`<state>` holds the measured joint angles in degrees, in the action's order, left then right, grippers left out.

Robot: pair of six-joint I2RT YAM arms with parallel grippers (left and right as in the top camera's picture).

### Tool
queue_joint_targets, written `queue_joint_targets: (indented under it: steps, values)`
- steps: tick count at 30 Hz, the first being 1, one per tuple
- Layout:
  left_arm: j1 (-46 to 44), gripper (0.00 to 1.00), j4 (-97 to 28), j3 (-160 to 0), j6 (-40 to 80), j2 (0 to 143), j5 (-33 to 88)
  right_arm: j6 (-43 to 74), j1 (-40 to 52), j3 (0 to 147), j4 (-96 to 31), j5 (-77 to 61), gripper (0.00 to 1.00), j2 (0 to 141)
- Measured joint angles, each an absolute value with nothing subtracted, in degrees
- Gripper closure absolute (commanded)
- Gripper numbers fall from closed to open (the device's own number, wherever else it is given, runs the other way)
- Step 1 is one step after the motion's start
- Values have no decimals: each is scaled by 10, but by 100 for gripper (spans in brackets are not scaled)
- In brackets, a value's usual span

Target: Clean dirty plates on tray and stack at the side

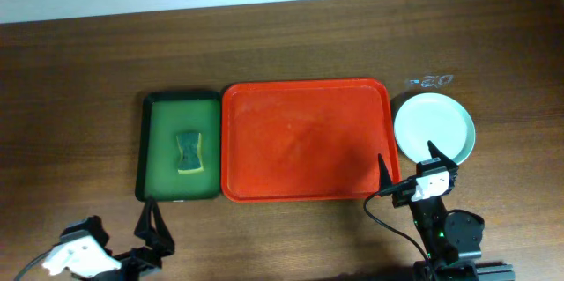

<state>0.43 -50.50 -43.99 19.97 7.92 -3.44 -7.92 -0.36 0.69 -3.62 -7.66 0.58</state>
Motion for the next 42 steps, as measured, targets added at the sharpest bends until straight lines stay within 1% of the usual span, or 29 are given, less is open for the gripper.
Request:
queue_joint_targets:
  steps: [3, 6, 10, 12, 14, 17, 24, 27, 30, 34, 38, 42]
  values:
    - [4, 1, -369, -360, 200, 17, -34, -80, -4, 7, -36, -77, 2, 6]
    - [4, 1, -203, -313, 200, 8, -34, -79, -4, 7, -36, -77, 2, 6]
    - [4, 1, 62, -232, 200, 6, -34, -79, -4, 7, -36, -77, 2, 6]
    - [4, 1, 130, -193, 200, 6, -34, -79, -4, 7, -36, -76, 2, 6]
    - [4, 1, 164, -154, 200, 6, -34, -79, -4, 7, -36, -77, 2, 6]
    - [4, 1, 177, -92, 200, 6, -34, -79, -4, 7, -36, -77, 2, 6]
    - [4, 1, 169, -14, 200, 6, -34, -79, -4, 7, -36, -77, 2, 6]
    - [4, 1, 100, -10, 200, 6, -34, -79, -4, 7, -36, -77, 2, 6]
    - [4, 1, -27, -10, 200, 6, -48, -79, -4, 7, -36, -77, 2, 6]
    - [4, 1, -40, -6, 142, 6, -60, -79, -4, 7, -36, -76, 2, 6]
    - [4, 1, -42, -6, 67, 6, -44, -79, -4, 7, -36, -77, 2, 6]
    - [4, 1, -43, -6, 41, 6, -32, -79, -4, 7, -36, -77, 2, 6]
